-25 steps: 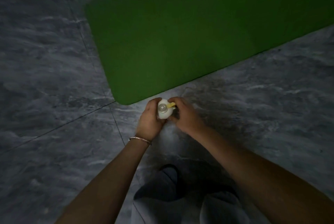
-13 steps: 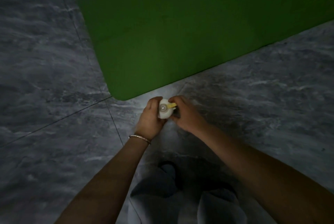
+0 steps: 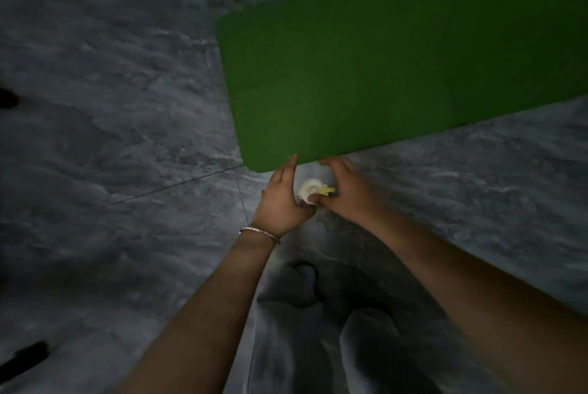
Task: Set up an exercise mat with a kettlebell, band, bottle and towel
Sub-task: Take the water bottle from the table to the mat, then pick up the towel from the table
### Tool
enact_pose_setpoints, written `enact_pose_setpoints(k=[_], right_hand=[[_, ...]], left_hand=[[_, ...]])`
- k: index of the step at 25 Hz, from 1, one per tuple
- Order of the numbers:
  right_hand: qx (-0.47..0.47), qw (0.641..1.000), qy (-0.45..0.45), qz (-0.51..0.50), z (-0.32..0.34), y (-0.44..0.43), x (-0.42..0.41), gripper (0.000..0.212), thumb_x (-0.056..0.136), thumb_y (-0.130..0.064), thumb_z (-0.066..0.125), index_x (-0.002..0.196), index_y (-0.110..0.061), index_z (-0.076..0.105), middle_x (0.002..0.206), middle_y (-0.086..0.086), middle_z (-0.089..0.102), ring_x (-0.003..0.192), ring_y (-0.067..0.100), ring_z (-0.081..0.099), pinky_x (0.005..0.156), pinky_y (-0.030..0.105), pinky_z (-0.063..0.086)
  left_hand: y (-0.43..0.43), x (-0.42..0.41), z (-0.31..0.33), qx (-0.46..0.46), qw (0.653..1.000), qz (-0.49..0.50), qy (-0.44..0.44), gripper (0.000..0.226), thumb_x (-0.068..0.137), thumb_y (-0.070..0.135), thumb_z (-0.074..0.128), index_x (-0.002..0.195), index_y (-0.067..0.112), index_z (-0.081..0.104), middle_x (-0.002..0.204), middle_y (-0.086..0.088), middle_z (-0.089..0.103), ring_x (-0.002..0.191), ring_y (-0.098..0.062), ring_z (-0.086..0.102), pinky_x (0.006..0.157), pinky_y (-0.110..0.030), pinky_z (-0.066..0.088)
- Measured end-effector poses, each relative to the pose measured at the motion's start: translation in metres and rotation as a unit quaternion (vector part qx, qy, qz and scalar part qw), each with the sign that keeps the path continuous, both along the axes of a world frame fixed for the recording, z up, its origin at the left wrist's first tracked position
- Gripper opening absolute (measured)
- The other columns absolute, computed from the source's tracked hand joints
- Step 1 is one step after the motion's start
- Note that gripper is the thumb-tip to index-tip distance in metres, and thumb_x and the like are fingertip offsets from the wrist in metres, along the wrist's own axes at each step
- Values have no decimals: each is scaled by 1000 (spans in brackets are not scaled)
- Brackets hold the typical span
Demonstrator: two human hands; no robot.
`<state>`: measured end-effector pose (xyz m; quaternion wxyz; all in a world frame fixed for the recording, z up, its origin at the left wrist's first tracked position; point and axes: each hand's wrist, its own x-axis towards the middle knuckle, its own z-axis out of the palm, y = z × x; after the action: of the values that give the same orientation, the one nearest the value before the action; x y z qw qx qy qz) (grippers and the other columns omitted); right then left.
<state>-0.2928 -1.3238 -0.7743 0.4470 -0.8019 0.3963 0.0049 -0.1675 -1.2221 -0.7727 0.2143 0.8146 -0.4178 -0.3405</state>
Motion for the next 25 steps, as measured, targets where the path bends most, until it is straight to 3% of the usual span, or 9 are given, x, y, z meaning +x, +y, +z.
enact_pose_setpoints(k=[4, 8, 12, 16, 19, 22, 25], right_hand=[[-31, 999, -41, 14, 147, 5, 18, 72, 75, -43, 73, 134, -13, 42, 142, 6, 40, 126, 23, 44, 102, 39, 40], [-57, 990, -128, 19, 304, 21, 43, 68, 72, -36, 77, 130, -13, 47, 137, 6, 45, 122, 22, 48, 103, 40, 41], [-73, 973, -215, 35, 455, 49, 88, 62, 74, -34, 76, 126, -14, 51, 135, 7, 47, 121, 22, 51, 103, 42, 42], [-97, 956, -270, 64, 570, 83, 143, 52, 80, -35, 70, 126, -16, 51, 137, 2, 46, 121, 15, 50, 103, 34, 41], [-102, 939, -316, 87, 643, 120, 196, 47, 83, -32, 68, 125, -17, 51, 135, 0, 47, 117, 9, 52, 98, 24, 40], [-100, 920, -363, 105, 690, 155, 248, 45, 83, -31, 68, 124, -20, 51, 134, -3, 49, 115, 8, 53, 99, 26, 42], [-96, 904, -392, 140, 715, 195, 302, 45, 84, -33, 67, 125, -24, 51, 136, -5, 48, 116, 7, 52, 95, 17, 39]], left_hand=[[9, 7, 152, -50, 995, 71, 41, 92, 70, 21, 76, 145, 11, 24, 150, -11, 32, 138, -21, 31, 109, -21, 24], [33, 26, 309, -99, 987, 122, 36, 91, 69, 21, 77, 145, 13, 26, 150, -10, 34, 138, -19, 33, 111, -23, 27], [72, 62, 459, -173, 969, 175, 20, 84, 73, 21, 76, 144, 15, 30, 146, -4, 40, 132, -12, 38, 98, -6, 24], [128, 111, 568, -249, 946, 205, 25, 77, 76, 34, 73, 141, 26, 34, 146, 5, 41, 132, -4, 36, 112, -33, 32], [177, 158, 637, -327, 910, 252, 40, 78, 67, 52, 66, 136, 31, 38, 137, 10, 50, 128, 0, 41, 109, -31, 35], [221, 200, 682, -388, 873, 293, 47, 66, 72, 46, 64, 132, 27, 44, 129, 5, 56, 122, -4, 50, 108, -36, 39], [276, 243, 706, -408, 849, 333, 40, 54, 77, 44, 59, 127, 27, 50, 124, 3, 60, 117, -6, 54, 106, -39, 41]])
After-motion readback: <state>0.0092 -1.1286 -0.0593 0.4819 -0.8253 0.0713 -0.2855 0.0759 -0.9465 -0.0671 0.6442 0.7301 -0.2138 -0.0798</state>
